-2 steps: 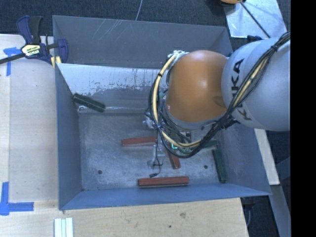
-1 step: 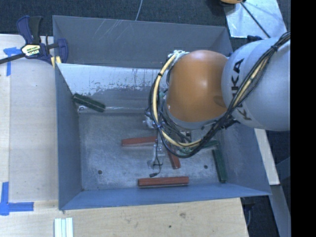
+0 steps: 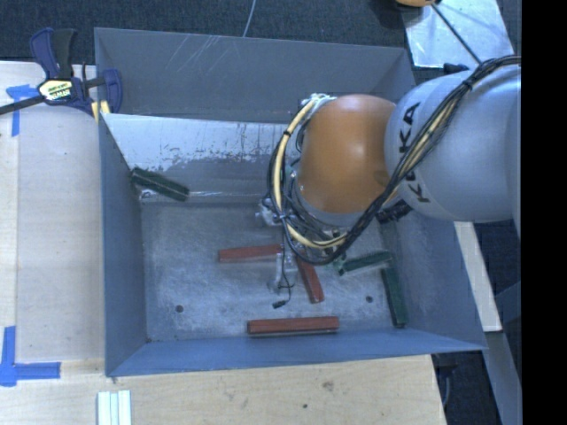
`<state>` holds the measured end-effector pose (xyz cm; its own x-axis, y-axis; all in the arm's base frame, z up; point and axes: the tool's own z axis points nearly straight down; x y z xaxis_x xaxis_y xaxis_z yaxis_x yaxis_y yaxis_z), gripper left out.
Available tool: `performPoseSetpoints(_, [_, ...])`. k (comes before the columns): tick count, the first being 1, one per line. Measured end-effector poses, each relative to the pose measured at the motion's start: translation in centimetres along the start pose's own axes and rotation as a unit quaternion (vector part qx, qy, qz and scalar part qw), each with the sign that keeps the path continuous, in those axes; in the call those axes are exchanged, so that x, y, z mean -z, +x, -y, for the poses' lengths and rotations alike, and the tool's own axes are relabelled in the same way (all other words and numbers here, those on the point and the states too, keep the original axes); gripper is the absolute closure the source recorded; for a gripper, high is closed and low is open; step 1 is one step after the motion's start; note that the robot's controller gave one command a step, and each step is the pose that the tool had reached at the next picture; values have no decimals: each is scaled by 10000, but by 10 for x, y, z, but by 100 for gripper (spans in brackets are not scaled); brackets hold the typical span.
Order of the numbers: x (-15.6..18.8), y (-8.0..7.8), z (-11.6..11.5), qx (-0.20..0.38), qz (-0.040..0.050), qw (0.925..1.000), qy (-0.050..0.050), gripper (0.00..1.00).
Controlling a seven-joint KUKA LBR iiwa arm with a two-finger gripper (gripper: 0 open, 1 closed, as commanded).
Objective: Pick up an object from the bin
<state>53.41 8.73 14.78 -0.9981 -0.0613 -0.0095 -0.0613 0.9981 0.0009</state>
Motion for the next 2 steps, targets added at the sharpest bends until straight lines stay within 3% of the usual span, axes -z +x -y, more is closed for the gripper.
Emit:
performPoseSetpoints(1, [-68,-41,12,-97,4,10000,1,0])
performPoseSetpoints(2, [-62,-31,-16,-794,-40,9968,2,100])
